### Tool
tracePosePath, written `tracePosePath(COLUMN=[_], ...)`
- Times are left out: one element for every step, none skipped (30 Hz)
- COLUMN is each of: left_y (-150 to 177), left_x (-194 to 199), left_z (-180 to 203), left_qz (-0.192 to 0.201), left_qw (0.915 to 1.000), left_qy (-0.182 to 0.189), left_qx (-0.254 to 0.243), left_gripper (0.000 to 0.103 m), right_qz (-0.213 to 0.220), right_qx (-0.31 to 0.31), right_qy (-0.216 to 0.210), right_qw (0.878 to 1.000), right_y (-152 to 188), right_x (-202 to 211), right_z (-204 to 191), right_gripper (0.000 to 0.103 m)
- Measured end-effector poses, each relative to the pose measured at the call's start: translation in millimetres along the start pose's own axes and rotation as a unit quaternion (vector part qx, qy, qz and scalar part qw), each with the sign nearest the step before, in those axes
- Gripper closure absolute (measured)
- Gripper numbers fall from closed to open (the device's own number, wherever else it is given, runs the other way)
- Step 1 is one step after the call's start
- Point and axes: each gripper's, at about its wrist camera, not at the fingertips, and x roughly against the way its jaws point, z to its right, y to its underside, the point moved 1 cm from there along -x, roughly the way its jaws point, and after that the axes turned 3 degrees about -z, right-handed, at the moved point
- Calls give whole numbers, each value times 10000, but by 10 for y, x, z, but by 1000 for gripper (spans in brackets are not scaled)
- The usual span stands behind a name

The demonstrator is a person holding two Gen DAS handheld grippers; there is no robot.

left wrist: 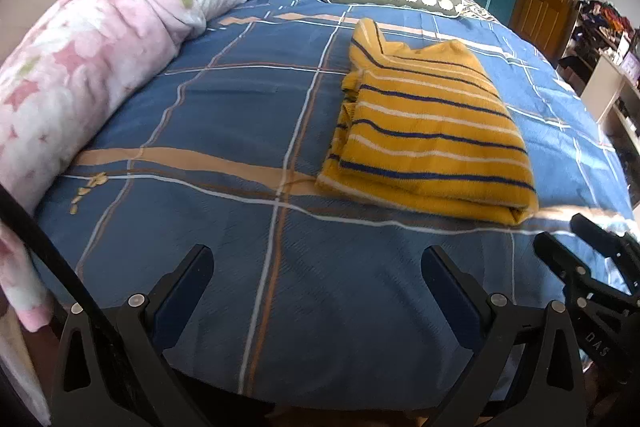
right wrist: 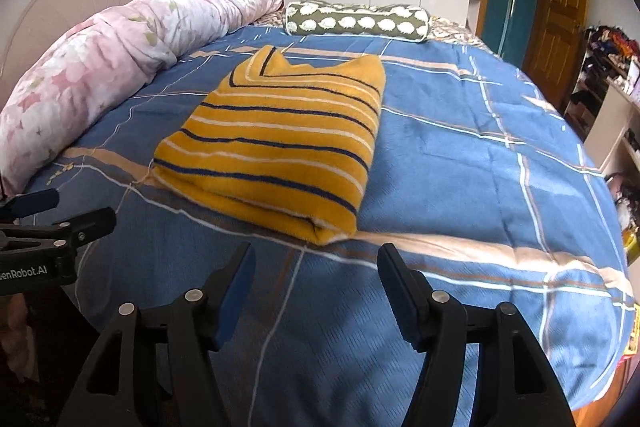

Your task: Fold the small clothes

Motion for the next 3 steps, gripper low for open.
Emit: tracePosePath(left_y=[-16,-39,-58], left_x=[-24,-55,-83], left_z=[-17,-44,-78], left_qz=[-16,-32,-46], left_qw=[10000,9999,9999], left_qy=[43,74,60], left_qx=[30,67,98], left_gripper=[0,0,0], right_qz=[-13,-13,-7], right_qx=[-13,-39,-68], right_qy=[-17,5,55], right_qw=[10000,10000,10000], right_y=[-12,-26,-31], right_x=[-16,-31,-38], right_z=[1,24,62], right_gripper=[35,35,35])
